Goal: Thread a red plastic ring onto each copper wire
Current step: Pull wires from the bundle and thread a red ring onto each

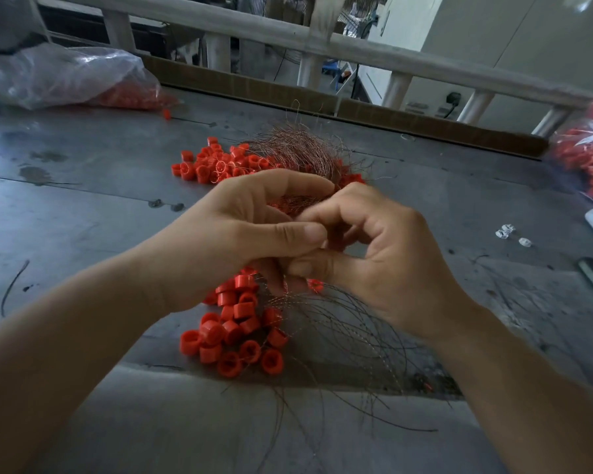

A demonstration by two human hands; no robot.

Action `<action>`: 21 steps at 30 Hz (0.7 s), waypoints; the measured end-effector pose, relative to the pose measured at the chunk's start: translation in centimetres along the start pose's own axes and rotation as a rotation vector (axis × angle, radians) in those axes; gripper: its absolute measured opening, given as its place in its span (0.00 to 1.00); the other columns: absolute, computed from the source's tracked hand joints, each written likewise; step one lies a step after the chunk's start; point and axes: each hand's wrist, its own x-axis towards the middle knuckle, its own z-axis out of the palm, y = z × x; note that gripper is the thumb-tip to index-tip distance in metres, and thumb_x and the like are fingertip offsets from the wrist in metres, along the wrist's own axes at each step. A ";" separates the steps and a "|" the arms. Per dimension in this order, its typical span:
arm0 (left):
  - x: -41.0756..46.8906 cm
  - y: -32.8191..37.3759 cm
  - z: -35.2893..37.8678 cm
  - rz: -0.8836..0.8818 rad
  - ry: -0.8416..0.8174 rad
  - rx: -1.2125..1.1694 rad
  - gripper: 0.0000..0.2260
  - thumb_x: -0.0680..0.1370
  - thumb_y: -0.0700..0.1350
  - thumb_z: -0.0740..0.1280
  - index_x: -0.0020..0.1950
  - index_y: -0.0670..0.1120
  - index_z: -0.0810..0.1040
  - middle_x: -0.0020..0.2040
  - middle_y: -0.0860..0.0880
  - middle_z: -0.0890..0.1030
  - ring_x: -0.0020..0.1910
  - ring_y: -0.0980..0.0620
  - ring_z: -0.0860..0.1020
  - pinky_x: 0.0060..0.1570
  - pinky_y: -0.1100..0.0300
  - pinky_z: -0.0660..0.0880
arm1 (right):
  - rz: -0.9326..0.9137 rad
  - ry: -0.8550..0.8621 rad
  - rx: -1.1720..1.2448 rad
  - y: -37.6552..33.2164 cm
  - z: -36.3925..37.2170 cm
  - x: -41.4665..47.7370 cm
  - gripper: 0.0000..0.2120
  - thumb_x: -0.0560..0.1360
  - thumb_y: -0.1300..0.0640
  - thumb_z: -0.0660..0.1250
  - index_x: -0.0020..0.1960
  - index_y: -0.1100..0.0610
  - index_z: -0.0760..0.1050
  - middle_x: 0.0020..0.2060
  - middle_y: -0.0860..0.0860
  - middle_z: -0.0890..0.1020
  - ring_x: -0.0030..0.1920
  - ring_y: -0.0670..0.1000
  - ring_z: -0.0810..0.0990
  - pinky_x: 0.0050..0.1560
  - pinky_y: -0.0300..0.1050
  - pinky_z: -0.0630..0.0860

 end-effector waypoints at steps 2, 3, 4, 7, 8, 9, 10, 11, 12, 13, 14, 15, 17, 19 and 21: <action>0.1 0.2 -0.2 0.025 0.032 -0.061 0.18 0.63 0.45 0.71 0.53 0.49 0.79 0.32 0.47 0.81 0.26 0.53 0.78 0.23 0.64 0.74 | 0.065 0.009 0.085 0.1 -0.1 0.1 0.17 0.61 0.50 0.73 0.49 0.45 0.73 0.43 0.46 0.79 0.44 0.42 0.78 0.44 0.33 0.74; 0.1 0.3 -0.4 0.037 0.046 -0.110 0.17 0.64 0.42 0.72 0.53 0.49 0.79 0.33 0.46 0.81 0.27 0.53 0.78 0.23 0.65 0.74 | 0.104 0.007 0.135 0.2 -0.1 0.2 0.18 0.62 0.49 0.72 0.50 0.45 0.73 0.44 0.46 0.80 0.45 0.42 0.79 0.46 0.35 0.75; 0.1 0.5 -0.5 0.051 0.054 -0.157 0.18 0.64 0.40 0.73 0.53 0.47 0.79 0.34 0.44 0.82 0.27 0.53 0.78 0.24 0.65 0.74 | 0.132 -0.007 0.184 0.3 -0.1 0.2 0.17 0.63 0.48 0.71 0.51 0.45 0.73 0.44 0.45 0.81 0.46 0.42 0.80 0.48 0.37 0.76; 0.0 0.9 -0.8 0.093 0.043 -0.217 0.21 0.64 0.41 0.69 0.56 0.44 0.76 0.35 0.45 0.82 0.29 0.53 0.79 0.27 0.65 0.75 | 0.138 -0.045 0.311 0.2 0.0 0.2 0.13 0.66 0.47 0.66 0.48 0.49 0.76 0.40 0.43 0.83 0.44 0.42 0.81 0.46 0.37 0.77; 0.0 0.9 -0.8 0.101 0.041 -0.218 0.21 0.63 0.39 0.69 0.56 0.44 0.75 0.35 0.46 0.83 0.29 0.53 0.79 0.27 0.65 0.75 | 0.128 -0.042 0.332 0.1 -0.1 0.1 0.12 0.66 0.48 0.66 0.48 0.51 0.77 0.38 0.42 0.83 0.42 0.41 0.81 0.43 0.34 0.76; 0.0 0.9 -0.8 0.106 0.040 -0.221 0.22 0.63 0.35 0.70 0.56 0.43 0.75 0.35 0.46 0.83 0.30 0.53 0.80 0.28 0.65 0.75 | 0.119 -0.033 0.345 0.0 -0.1 0.1 0.11 0.66 0.50 0.66 0.47 0.52 0.77 0.37 0.42 0.83 0.39 0.40 0.81 0.41 0.32 0.75; 0.1 0.9 -0.9 0.110 0.038 -0.229 0.21 0.63 0.34 0.69 0.56 0.43 0.75 0.35 0.45 0.83 0.30 0.52 0.80 0.28 0.65 0.76 | 0.112 -0.021 0.348 0.0 -0.2 0.2 0.09 0.66 0.52 0.67 0.46 0.53 0.77 0.35 0.42 0.82 0.37 0.40 0.80 0.39 0.31 0.75; 0.1 0.8 -0.9 0.115 0.036 -0.240 0.20 0.63 0.34 0.67 0.55 0.42 0.76 0.34 0.45 0.83 0.30 0.52 0.80 0.28 0.65 0.76 | 0.112 -0.007 0.346 0.1 -0.4 0.2 0.08 0.66 0.54 0.68 0.44 0.53 0.78 0.34 0.43 0.82 0.35 0.40 0.80 0.37 0.31 0.75; 0.1 0.8 -0.9 0.123 0.037 -0.249 0.20 0.63 0.34 0.66 0.54 0.42 0.76 0.34 0.45 0.83 0.30 0.52 0.80 0.29 0.65 0.76 | 0.121 0.004 0.344 0.1 -0.5 0.3 0.08 0.65 0.55 0.68 0.44 0.53 0.78 0.33 0.44 0.82 0.34 0.40 0.80 0.36 0.32 0.75; 0.2 0.8 -1.0 0.131 0.044 -0.251 0.20 0.62 0.32 0.67 0.54 0.42 0.78 0.35 0.44 0.83 0.31 0.52 0.81 0.29 0.65 0.76 | 0.136 0.009 0.342 0.2 -0.7 0.3 0.08 0.64 0.56 0.69 0.43 0.54 0.78 0.33 0.45 0.82 0.34 0.40 0.79 0.36 0.32 0.75; 0.2 0.7 -1.0 0.138 0.054 -0.247 0.21 0.61 0.30 0.69 0.53 0.42 0.79 0.35 0.44 0.83 0.31 0.52 0.81 0.30 0.65 0.76 | 0.150 0.005 0.339 0.2 -0.7 0.3 0.08 0.64 0.56 0.69 0.43 0.54 0.78 0.33 0.45 0.82 0.34 0.40 0.80 0.37 0.32 0.75; 0.2 0.7 -1.0 0.146 0.063 -0.241 0.21 0.60 0.30 0.70 0.52 0.42 0.81 0.35 0.44 0.83 0.32 0.52 0.81 0.30 0.65 0.77 | 0.157 -0.005 0.335 0.2 -0.7 0.3 0.09 0.63 0.56 0.69 0.43 0.54 0.78 0.34 0.46 0.82 0.36 0.41 0.80 0.38 0.33 0.76; 0.3 0.6 -0.9 0.162 0.070 -0.242 0.17 0.61 0.36 0.69 0.48 0.43 0.82 0.36 0.45 0.83 0.33 0.52 0.82 0.32 0.65 0.77 | 0.153 -0.007 0.304 0.2 -0.4 0.2 0.09 0.64 0.56 0.70 0.45 0.52 0.78 0.36 0.49 0.83 0.38 0.46 0.82 0.41 0.39 0.79; 0.3 0.7 -1.0 0.162 0.077 -0.249 0.15 0.61 0.38 0.68 0.47 0.43 0.83 0.37 0.45 0.84 0.34 0.52 0.82 0.34 0.66 0.78 | 0.121 0.052 0.243 0.1 -0.2 0.1 0.08 0.68 0.58 0.71 0.46 0.50 0.77 0.37 0.50 0.82 0.38 0.50 0.82 0.41 0.44 0.80; 0.3 0.7 -1.1 0.162 0.096 -0.241 0.14 0.61 0.39 0.69 0.46 0.44 0.83 0.37 0.47 0.84 0.35 0.53 0.82 0.34 0.66 0.78 | 0.089 0.123 0.220 0.0 -0.4 0.2 0.09 0.69 0.60 0.68 0.47 0.49 0.76 0.34 0.48 0.81 0.33 0.46 0.80 0.35 0.38 0.78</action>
